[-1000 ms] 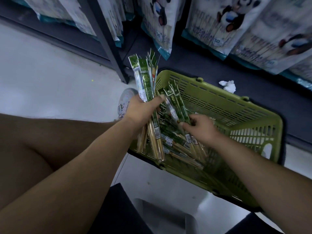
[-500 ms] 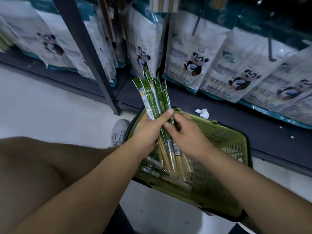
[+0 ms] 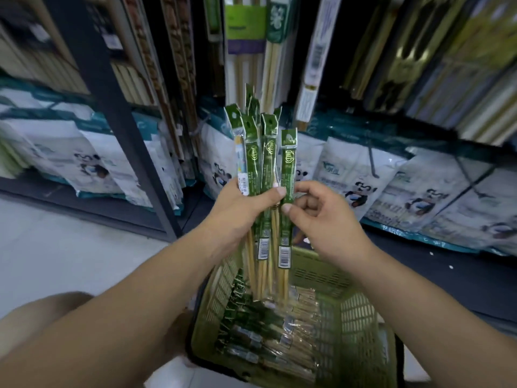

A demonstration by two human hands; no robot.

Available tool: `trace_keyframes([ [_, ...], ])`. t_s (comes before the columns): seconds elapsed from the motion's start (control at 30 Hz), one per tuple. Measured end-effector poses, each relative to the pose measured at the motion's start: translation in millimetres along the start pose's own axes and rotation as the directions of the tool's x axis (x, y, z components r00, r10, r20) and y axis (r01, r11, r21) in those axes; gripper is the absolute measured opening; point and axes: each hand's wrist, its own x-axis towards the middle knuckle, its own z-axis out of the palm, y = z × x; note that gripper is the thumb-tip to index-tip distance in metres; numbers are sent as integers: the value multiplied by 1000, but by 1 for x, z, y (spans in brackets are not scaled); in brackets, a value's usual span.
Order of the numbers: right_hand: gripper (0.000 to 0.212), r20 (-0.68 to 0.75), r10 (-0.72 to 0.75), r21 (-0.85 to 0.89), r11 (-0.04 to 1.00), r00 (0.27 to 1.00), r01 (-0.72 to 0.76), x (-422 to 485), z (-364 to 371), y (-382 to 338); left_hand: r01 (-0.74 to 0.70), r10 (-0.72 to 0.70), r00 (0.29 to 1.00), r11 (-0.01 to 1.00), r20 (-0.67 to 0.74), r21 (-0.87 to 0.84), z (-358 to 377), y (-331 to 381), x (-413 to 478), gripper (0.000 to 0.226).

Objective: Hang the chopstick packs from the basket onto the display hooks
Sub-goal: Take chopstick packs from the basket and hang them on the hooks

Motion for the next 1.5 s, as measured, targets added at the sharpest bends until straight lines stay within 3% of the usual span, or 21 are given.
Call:
trace_keyframes([
  [0.13, 37, -35, -34, 23, 999, 999, 34, 8, -17, -32, -180, 170, 980, 979, 102, 99, 7, 41, 9, 21],
  [0.3, 52, -42, -116, -31, 993, 992, 115, 14, -40, -71, -298, 276, 948, 946, 161, 131, 19, 83, 20, 42],
  [0.47, 17, -195, -196, -111, 978, 961, 177, 29, -63, -116, -324, 300, 938, 936, 173, 136, 23, 111, 37, 42],
  [0.6, 6, -271, -282, -105, 959, 920, 263, 47, -71, -149, -350, 333, 931, 932, 151, 100, 30, 123, 45, 50],
  [0.83, 25, -245, -381, -206, 919, 891, 336, 72, -68, -177, -420, 405, 903, 903, 146, 90, 33, 134, 53, 39],
  [1.13, 25, -292, -286, 22, 952, 913, 305, 85, -69, -187, -469, 466, 883, 882, 58, 43, 39, 142, 57, 40],
  [1.37, 26, -530, -390, -44, 899, 753, 435, 95, -94, -214, -396, 397, 917, 918, -37, 30, 47, 138, 56, 32],
  [1.5, 26, -567, -398, -93, 901, 721, 424, 100, -100, -218, -366, 367, 930, 930, -35, 23, 47, 138, 55, 34],
])
